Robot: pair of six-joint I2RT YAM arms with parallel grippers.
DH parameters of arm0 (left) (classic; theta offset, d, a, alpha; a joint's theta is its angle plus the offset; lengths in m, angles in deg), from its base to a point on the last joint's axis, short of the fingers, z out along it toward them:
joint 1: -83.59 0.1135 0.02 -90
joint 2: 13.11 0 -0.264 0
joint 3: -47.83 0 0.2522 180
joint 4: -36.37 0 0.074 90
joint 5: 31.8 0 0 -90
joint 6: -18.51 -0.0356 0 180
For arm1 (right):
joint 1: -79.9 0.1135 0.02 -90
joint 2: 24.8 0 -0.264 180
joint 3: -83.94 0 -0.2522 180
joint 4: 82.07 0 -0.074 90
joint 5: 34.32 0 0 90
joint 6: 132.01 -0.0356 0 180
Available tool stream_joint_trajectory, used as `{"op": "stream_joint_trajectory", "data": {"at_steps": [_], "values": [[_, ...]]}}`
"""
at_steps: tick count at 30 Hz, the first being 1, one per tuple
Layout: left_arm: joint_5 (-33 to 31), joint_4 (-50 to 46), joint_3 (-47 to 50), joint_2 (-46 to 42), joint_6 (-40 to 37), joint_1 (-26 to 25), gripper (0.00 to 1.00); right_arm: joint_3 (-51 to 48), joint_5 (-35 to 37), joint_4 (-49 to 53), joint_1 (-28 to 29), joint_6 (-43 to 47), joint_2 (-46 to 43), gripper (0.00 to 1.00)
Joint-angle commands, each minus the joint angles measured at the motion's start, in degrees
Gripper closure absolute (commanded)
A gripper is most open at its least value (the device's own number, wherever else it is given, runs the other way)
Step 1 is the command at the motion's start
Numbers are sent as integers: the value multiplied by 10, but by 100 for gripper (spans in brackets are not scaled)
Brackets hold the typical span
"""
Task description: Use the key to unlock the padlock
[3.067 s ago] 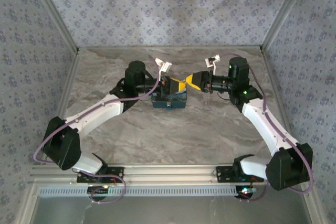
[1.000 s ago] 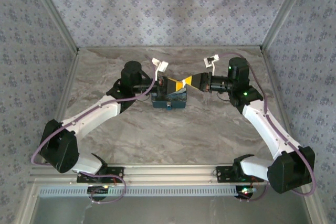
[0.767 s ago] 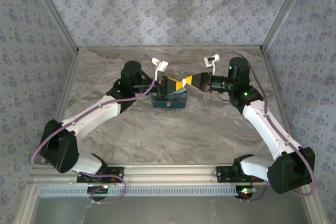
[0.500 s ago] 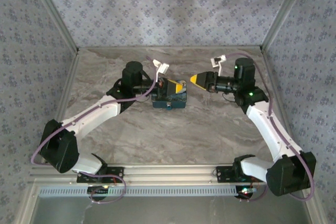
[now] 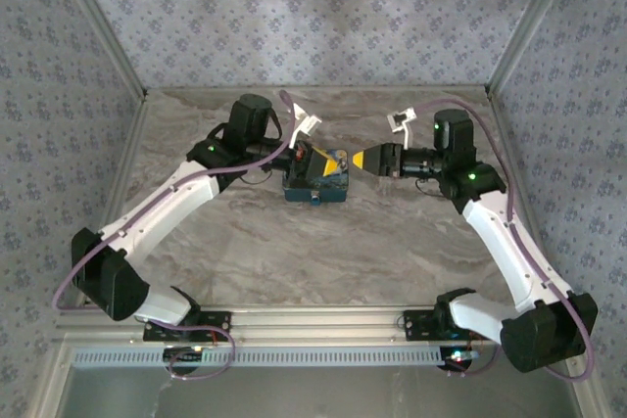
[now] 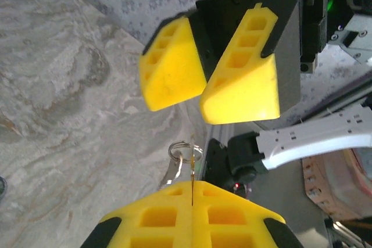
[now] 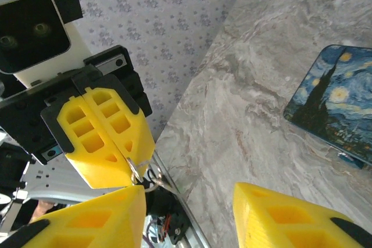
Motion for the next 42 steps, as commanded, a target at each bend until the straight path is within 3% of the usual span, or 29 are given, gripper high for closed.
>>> {"op": "stream_joint_trajectory", "data": {"at_steps": [1, 7, 15, 34, 42], "values": [[37, -87, -28, 12, -48, 1, 100, 19, -3, 6, 20, 28, -6, 51], [54, -97, -32, 14, -54, 1, 100, 20, -6, -13, 46, 25, -5, 51], [62, -93, -27, 12, -53, 1, 100, 34, -9, 2, 73, 44, 10, 58], [70, -79, -15, -3, -51, 9, 100, 41, -17, 49, 80, 80, 21, 75], [71, -77, -13, -1, -51, 11, 100, 43, -20, 53, 85, 89, 21, 99]]}}
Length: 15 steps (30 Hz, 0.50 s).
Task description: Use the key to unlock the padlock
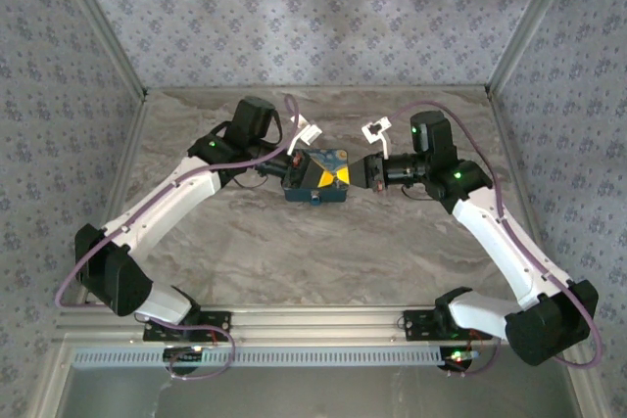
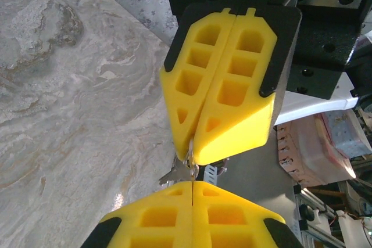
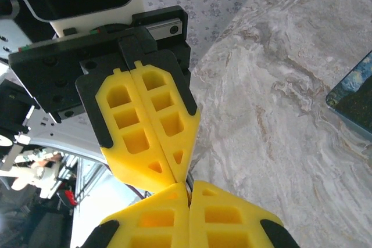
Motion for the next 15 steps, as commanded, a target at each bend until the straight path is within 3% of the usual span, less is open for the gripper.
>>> {"op": "stream_joint_trajectory", "data": {"at_steps": [1, 4, 5, 7, 11, 15], "values": [[11, 13, 0, -15, -10, 4, 100, 21, -11, 17, 10, 15, -1, 100], [-3, 25, 2, -16, 6, 13, 100, 25, 42, 29, 17, 37, -9, 100], [-17, 31, 4, -18, 19, 18, 91, 25, 73, 30, 22, 45, -15, 100], [-39, 62, 17, -24, 54, 31, 82, 23, 145, 33, 36, 70, -26, 100], [-95, 156, 53, -38, 181, 60, 56, 6, 312, -2, 74, 126, -53, 100], [-107, 216, 65, -30, 300, 66, 43, -26, 407, -81, 87, 157, -71, 100]]}}
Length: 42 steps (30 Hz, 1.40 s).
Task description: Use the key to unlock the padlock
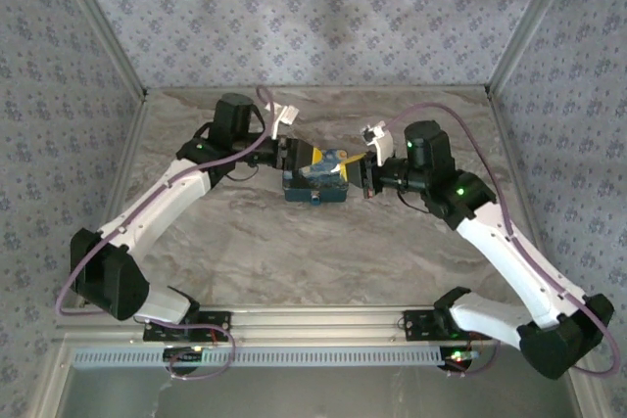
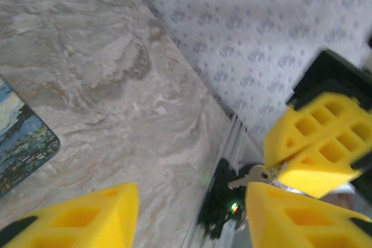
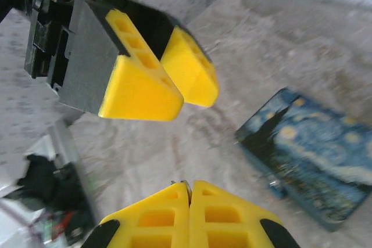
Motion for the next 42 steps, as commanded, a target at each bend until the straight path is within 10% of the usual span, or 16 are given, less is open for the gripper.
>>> {"op": "stream_joint_trajectory", "data": {"at_steps": [1, 10, 42], "values": [[-19, 83, -1, -4, 141, 1, 41, -24, 126, -79, 9, 51, -17, 100], [-19, 303, 43, 41, 459, -16, 41, -72, 237, -234, 68, 185, -16, 100], [4, 317, -10, 51, 524, -47, 75, -145, 313, -347, 128, 339, -2, 100]]}}
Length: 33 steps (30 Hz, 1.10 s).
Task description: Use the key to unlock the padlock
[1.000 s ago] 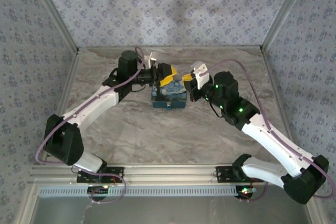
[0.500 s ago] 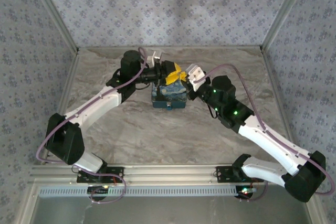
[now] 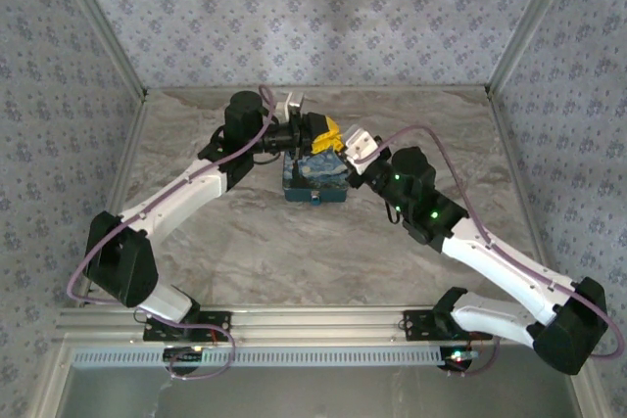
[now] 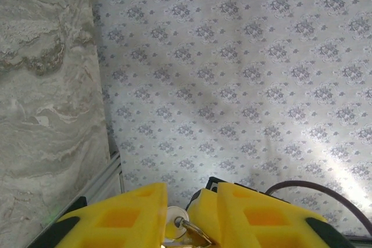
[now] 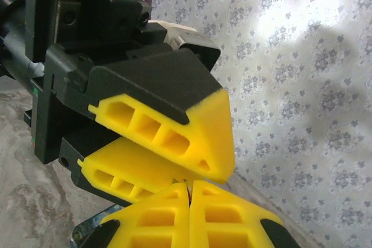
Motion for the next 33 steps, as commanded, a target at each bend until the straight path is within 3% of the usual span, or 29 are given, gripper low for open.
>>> {"op": "stream_joint_trajectory", "data": {"at_steps": [1, 9, 14, 16, 19, 21, 25, 28, 33], "values": [[20, 28, -29, 2, 0, -8, 77, -13, 27, -6, 16, 41, 5, 100], [22, 30, -30, 1, -3, -7, 96, -21, 87, -11, 49, 100, 21, 100], [21, 28, -28, -1, -9, -1, 100, -24, 96, -16, 55, 99, 21, 99], [19, 24, -28, -3, -17, 0, 100, -21, 95, -10, 55, 88, 17, 94], [11, -17, -34, -8, -56, 5, 100, -13, 89, 24, 49, 53, 5, 74], [-5, -81, -48, -17, -116, 6, 100, -15, 83, 50, 43, 21, -10, 64], [-75, -252, -95, -34, -262, -3, 100, -26, 36, 96, 14, -63, -55, 59], [-122, -320, -116, -40, -342, -14, 100, -24, -2, 129, -29, -175, -81, 43], [-185, -378, -133, -40, -459, -34, 100, 18, -136, 198, -152, -412, -67, 38]]}}
